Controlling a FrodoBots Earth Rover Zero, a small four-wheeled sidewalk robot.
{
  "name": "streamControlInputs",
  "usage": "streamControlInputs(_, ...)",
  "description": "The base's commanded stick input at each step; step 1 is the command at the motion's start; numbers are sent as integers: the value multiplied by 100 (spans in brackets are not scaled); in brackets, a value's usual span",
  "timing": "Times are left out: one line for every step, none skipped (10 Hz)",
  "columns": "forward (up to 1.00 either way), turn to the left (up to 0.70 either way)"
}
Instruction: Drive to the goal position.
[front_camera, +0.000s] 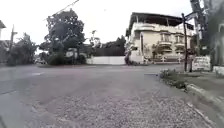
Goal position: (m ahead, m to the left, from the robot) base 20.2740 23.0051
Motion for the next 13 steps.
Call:
streamControlInputs(100, 40)
streamControlInputs(100, 40)
streamControlInputs(100, 40)
streamControlInputs(100, 40)
streamControlInputs(100, 39)
streamControlInputs(100, 5)
streamControlInputs(100, 3)
streamControlInputs(100, 3)
streamControlInputs(100, 4)
streamControlInputs(100, 0)
streamControlInputs(100, 0)
streamControlInputs(100, 0)
streamControlInputs(100, 0)
